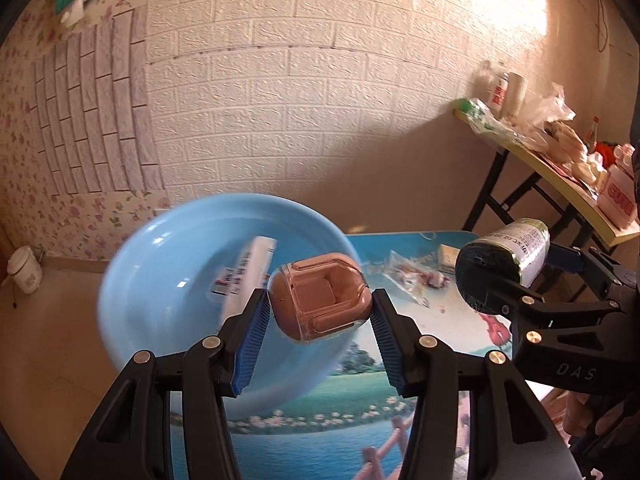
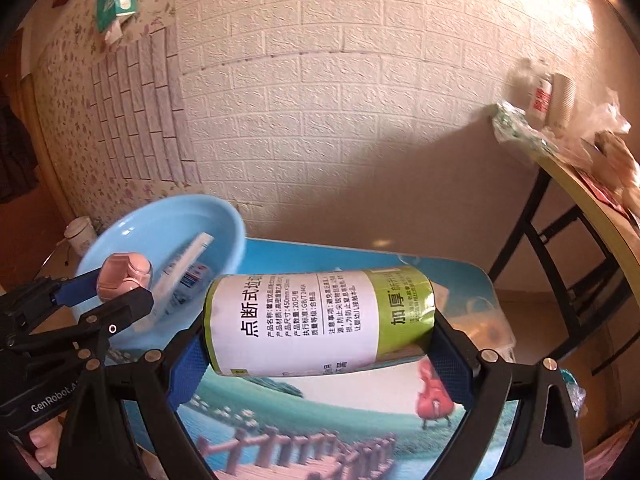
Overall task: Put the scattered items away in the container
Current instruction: 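Carry the pink case and green canister over the blue basin with both grippers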
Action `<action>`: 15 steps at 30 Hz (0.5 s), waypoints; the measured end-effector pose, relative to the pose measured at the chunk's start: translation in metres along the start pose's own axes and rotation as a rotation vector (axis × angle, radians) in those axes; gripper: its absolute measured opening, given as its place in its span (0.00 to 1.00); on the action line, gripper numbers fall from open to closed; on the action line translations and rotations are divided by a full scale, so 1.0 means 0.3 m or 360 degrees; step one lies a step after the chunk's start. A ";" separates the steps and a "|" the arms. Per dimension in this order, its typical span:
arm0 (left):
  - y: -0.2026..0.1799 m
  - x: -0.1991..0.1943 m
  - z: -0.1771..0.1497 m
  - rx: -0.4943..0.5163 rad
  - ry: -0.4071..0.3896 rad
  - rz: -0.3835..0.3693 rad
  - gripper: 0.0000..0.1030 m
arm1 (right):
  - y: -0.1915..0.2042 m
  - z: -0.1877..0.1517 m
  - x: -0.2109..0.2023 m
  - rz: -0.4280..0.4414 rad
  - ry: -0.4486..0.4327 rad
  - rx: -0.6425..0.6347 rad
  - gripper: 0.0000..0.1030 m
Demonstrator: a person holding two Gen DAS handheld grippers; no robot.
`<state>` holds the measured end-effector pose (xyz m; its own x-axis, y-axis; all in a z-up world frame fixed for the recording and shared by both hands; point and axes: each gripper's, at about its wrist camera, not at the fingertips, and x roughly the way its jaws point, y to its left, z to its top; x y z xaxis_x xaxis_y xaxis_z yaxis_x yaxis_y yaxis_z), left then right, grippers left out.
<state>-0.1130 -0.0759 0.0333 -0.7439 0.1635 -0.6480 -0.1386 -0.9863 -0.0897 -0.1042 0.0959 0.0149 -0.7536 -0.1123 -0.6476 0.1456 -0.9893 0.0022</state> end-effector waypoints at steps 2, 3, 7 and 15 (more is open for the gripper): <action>0.043 -0.008 0.011 -0.0019 -0.0005 0.0032 0.48 | 0.050 0.023 0.012 0.0030 -0.0025 -0.0048 0.93; 0.063 -0.015 0.015 -0.0026 -0.0006 0.0050 0.48 | 0.071 0.031 0.021 0.0045 -0.0029 -0.0065 0.93; 0.141 -0.050 0.022 -0.0038 -0.0046 0.0127 0.48 | 0.153 0.067 0.048 0.0110 -0.0041 -0.0097 0.93; 0.246 -0.037 0.013 -0.0114 -0.0044 0.0205 0.48 | 0.283 0.084 0.064 0.0191 -0.0052 -0.0165 0.93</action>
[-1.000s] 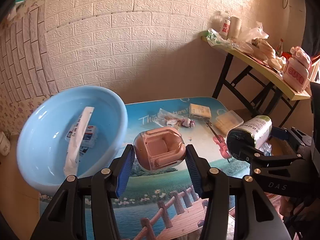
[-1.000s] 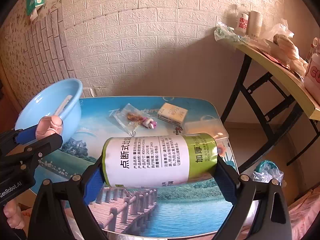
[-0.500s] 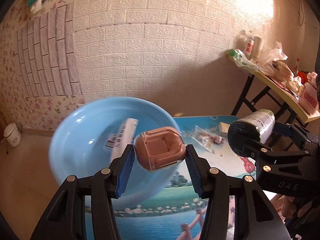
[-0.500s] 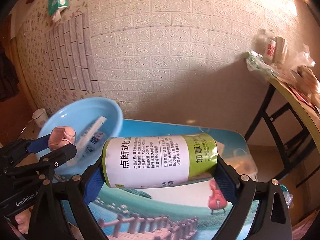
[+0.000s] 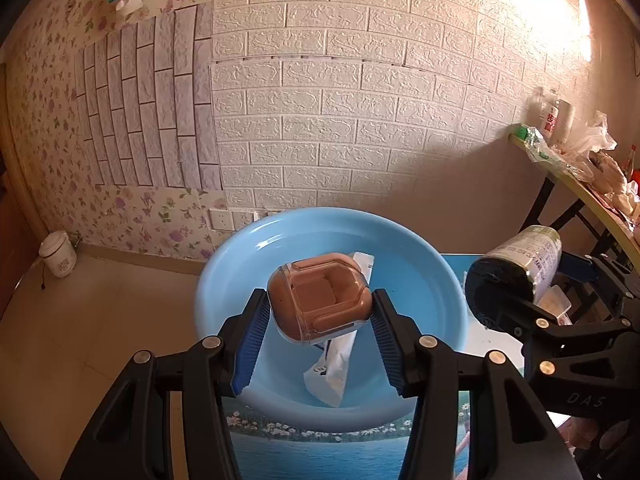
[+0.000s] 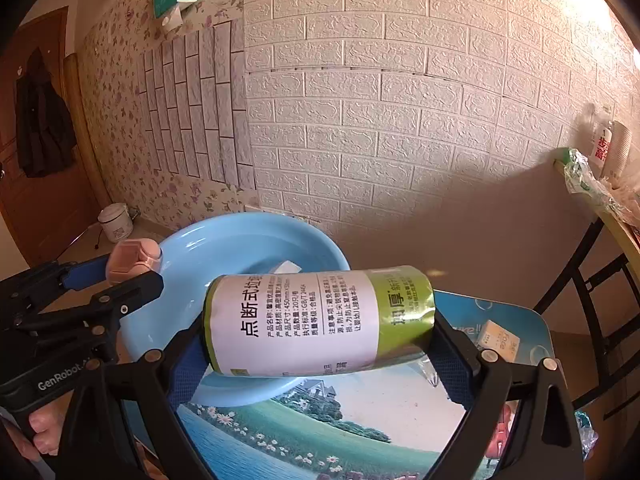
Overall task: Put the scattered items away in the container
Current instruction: 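Carry the pink case and green canister over the blue basin with both grippers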
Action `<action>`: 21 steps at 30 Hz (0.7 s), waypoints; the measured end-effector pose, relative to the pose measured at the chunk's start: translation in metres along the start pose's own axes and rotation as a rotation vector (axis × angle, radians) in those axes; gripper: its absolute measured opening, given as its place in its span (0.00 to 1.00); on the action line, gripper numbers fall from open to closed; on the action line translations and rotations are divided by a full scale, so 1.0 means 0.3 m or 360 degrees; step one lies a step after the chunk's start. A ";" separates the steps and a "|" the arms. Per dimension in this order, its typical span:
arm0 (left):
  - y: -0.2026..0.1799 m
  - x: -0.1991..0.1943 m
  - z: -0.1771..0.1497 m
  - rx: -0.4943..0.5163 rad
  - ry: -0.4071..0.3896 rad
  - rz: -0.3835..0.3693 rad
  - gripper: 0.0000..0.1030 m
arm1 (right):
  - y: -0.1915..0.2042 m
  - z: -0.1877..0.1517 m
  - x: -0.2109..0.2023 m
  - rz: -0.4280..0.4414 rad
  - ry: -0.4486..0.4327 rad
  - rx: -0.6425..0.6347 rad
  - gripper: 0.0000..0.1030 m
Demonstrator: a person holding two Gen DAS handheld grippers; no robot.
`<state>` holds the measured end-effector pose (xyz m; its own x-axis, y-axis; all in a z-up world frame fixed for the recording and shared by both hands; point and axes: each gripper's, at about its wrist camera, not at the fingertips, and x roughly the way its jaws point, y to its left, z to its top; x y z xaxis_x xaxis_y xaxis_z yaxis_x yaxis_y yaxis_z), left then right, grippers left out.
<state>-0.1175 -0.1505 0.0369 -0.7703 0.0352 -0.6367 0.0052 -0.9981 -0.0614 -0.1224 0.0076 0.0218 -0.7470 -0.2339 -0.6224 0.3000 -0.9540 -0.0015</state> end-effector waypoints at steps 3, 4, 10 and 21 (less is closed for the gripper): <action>0.011 0.017 -0.007 0.0001 0.0015 0.0000 0.48 | 0.010 0.001 0.017 0.0007 0.0023 0.0004 0.93; 0.011 0.022 -0.009 0.0004 0.0020 -0.0002 0.48 | 0.012 -0.001 0.023 0.0006 0.0033 0.0004 0.93; 0.019 0.069 -0.016 -0.0011 0.0050 -0.0009 0.48 | 0.009 -0.005 0.062 -0.0007 0.0073 -0.0003 0.93; 0.032 0.198 -0.038 -0.0005 0.0159 0.0018 0.49 | 0.015 -0.017 0.153 0.0019 0.0163 -0.0024 0.93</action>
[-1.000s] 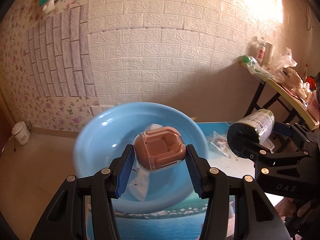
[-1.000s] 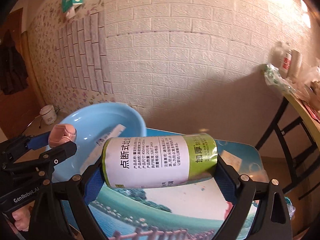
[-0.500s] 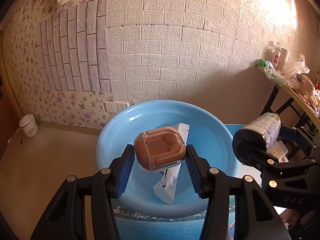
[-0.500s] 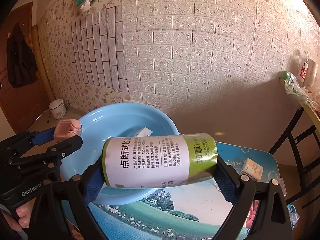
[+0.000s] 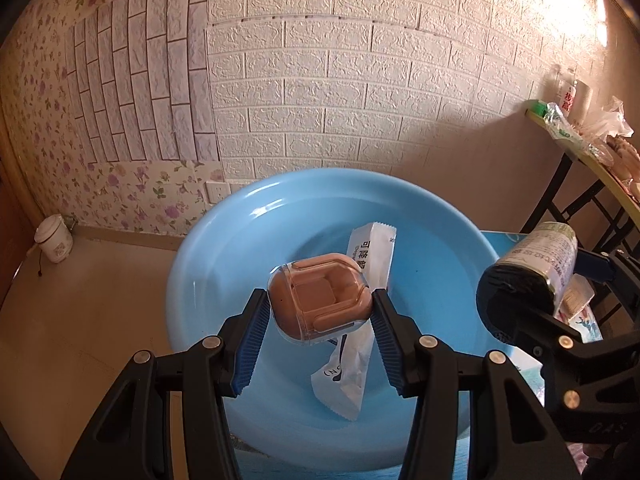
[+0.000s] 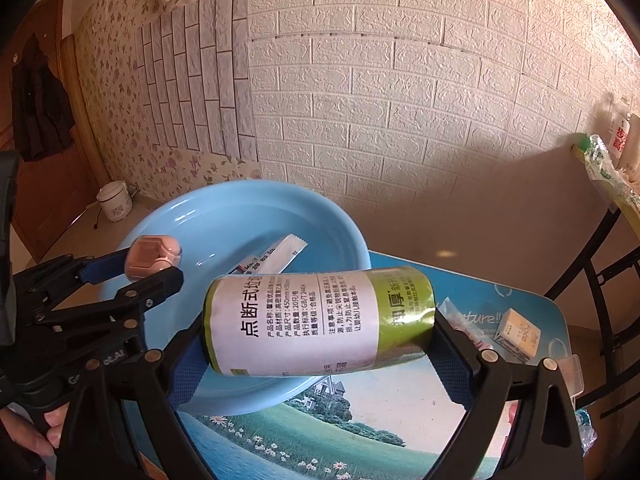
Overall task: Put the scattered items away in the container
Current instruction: 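Release the pink case from the left gripper while the right gripper drops the canister into the basin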
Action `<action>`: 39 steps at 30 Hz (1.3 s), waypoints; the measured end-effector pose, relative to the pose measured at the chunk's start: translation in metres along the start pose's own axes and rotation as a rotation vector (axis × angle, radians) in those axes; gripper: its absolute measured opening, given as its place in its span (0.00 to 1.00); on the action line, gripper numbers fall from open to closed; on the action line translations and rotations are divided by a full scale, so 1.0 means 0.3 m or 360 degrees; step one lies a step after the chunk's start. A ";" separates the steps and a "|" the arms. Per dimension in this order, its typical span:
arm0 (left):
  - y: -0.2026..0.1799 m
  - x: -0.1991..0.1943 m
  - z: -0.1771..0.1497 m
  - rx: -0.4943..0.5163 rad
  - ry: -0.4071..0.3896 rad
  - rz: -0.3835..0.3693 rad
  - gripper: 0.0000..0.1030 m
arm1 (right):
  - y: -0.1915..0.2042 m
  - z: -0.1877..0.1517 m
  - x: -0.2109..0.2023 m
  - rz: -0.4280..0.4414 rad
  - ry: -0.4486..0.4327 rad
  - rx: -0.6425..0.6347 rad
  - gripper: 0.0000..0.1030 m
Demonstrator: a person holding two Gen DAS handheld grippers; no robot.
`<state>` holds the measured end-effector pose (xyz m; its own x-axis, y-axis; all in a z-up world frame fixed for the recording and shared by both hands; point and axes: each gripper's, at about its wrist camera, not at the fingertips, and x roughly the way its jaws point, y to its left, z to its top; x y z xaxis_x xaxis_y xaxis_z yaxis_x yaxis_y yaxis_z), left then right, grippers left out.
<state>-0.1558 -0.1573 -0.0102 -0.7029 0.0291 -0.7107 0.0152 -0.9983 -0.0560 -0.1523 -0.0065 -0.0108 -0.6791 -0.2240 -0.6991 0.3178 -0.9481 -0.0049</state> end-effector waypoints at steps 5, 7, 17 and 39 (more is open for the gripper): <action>0.016 0.019 0.006 -0.0024 -0.0003 0.0014 0.50 | 0.011 -0.008 0.030 0.0013 0.0024 -0.0020 0.93; 0.023 0.015 0.013 -0.0024 -0.0022 0.0014 0.52 | 0.012 -0.010 0.041 0.0011 0.0038 -0.0023 0.93; 0.061 0.009 0.011 -0.0054 -0.0032 0.0015 0.52 | 0.039 -0.005 0.059 0.0024 0.0047 -0.0052 0.93; 0.177 -0.059 -0.004 -0.0144 -0.0059 0.0114 0.77 | 0.138 0.021 0.120 0.0091 0.0026 -0.0240 1.00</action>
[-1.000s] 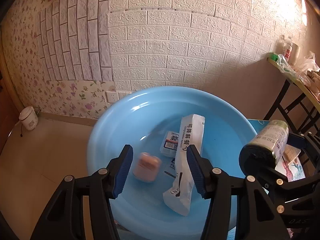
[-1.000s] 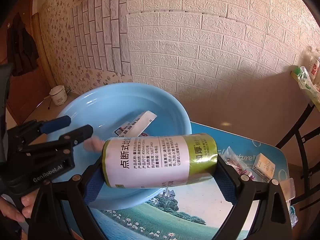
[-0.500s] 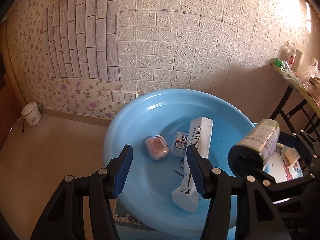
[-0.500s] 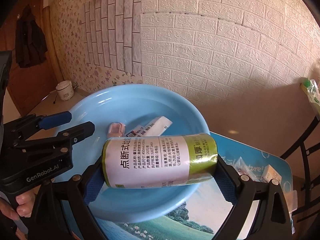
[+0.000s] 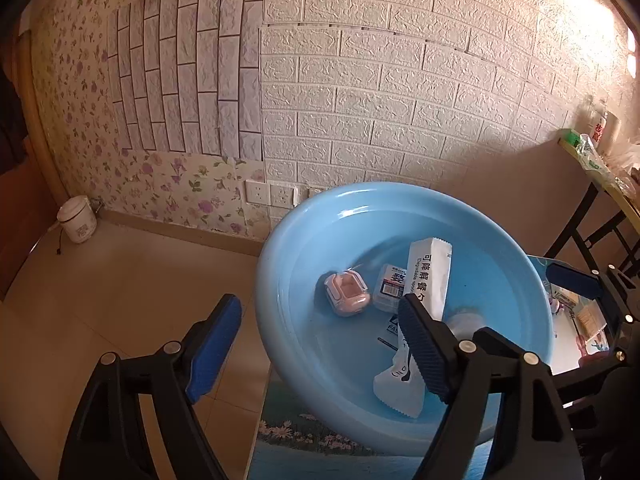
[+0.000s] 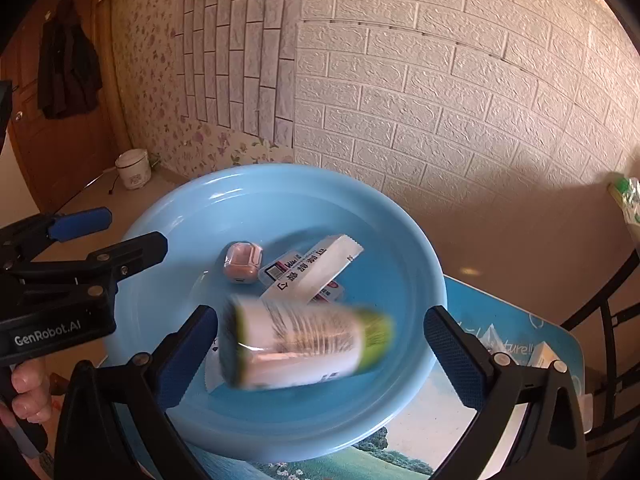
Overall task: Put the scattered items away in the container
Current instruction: 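Release the pink case from the left gripper while the right gripper drops the canister into the basin, then move both grippers back over the table toward the snack bag and toothpick box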
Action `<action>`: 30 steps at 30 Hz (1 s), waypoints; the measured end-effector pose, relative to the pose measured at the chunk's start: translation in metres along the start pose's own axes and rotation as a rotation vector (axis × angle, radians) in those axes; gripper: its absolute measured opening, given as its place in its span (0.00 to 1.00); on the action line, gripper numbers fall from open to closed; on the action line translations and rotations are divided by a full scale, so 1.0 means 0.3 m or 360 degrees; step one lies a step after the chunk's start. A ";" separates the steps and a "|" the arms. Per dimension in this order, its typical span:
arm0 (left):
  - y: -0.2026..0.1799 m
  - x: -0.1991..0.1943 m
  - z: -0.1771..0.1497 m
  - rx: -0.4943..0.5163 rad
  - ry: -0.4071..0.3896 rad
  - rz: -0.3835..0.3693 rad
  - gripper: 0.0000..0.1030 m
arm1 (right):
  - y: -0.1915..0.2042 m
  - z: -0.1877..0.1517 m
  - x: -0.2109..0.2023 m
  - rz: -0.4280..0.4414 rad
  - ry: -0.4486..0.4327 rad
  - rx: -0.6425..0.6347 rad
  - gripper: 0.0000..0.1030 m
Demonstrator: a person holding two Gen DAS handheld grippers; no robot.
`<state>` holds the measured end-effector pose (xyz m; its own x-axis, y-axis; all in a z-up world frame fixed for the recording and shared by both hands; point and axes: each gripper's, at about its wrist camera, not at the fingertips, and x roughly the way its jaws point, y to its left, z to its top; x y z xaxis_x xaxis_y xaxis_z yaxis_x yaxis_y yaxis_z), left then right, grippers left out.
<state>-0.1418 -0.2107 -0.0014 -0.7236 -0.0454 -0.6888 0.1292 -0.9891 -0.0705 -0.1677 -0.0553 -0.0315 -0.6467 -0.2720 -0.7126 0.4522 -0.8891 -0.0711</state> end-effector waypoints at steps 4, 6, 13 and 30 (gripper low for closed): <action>0.003 -0.016 0.002 -0.0006 -0.0012 -0.0001 0.77 | -0.013 0.012 -0.019 0.0019 -0.0048 0.0039 1.00; 0.002 -0.023 0.005 -0.0002 -0.0018 0.0003 0.77 | -0.024 0.012 -0.029 0.0025 -0.0059 0.0062 1.00; -0.025 -0.047 0.001 0.0013 -0.0032 -0.0012 0.77 | -0.062 -0.013 -0.074 0.0005 -0.0074 0.0112 1.00; -0.269 -0.115 -0.035 0.0170 -0.0043 -0.0153 0.84 | -0.301 -0.272 -0.234 -0.0065 -0.0034 0.0374 1.00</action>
<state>-0.1200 -0.1280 0.0204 -0.7471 0.0478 -0.6630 -0.0133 -0.9983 -0.0570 -0.1128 0.0741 -0.0320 -0.6755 -0.2396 -0.6973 0.2717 -0.9601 0.0666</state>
